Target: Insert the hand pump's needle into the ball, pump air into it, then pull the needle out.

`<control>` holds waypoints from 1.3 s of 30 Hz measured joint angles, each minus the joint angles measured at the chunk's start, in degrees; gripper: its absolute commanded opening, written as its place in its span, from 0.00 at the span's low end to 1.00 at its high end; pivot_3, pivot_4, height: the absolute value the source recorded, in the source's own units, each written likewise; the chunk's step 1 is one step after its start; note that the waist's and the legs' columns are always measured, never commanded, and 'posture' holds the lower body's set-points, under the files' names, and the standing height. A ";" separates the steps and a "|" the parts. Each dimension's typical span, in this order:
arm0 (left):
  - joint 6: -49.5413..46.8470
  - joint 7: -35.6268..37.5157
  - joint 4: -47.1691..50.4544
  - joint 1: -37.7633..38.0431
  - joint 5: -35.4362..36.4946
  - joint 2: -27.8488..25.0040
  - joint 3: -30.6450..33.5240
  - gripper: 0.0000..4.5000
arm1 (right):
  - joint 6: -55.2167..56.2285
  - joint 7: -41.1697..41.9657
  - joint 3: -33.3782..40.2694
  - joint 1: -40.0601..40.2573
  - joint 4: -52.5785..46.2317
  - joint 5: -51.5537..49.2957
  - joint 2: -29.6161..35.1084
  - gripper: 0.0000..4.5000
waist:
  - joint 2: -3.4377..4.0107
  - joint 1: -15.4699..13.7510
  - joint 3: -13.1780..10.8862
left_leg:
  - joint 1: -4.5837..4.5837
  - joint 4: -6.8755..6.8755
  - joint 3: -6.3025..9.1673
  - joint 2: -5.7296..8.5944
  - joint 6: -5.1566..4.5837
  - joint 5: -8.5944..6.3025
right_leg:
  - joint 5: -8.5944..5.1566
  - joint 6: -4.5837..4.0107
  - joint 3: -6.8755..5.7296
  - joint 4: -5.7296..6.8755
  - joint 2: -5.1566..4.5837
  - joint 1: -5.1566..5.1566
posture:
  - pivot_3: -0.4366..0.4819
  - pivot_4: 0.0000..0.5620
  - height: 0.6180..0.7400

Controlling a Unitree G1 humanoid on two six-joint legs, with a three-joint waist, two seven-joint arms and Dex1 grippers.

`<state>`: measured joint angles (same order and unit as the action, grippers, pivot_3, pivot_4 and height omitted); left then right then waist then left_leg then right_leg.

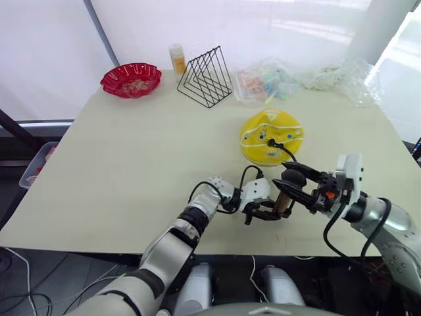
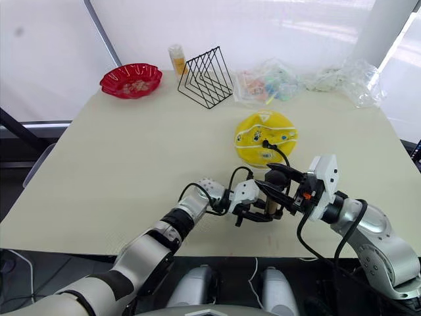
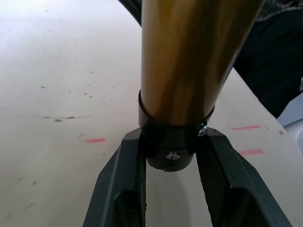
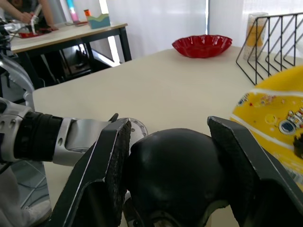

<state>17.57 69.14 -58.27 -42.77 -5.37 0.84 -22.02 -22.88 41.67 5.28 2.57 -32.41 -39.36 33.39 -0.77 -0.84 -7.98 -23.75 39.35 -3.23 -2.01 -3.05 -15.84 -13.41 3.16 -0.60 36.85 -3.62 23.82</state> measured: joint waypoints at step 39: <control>5.15 -3.79 -4.36 0.34 -3.40 2.41 -0.35 0.23 | -10.38 0.33 22.65 -4.82 0.67 -29.95 17.62 0.47 | 0.03 -0.12 0.01 | -0.01 0.08 0.30 -0.01 0.00 0.00 | 0.01 -0.02 -0.23 0.00 -0.08 -0.18 | 0.48 0.27 0.97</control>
<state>22.72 65.35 -62.63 -42.43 -8.77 3.25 -22.37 -33.26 41.99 27.93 -2.24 -31.74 -69.31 51.01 -0.74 -0.96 -7.97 -23.76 39.43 -2.93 -2.03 -3.05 -15.84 -13.41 3.15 -0.83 36.85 -3.70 23.64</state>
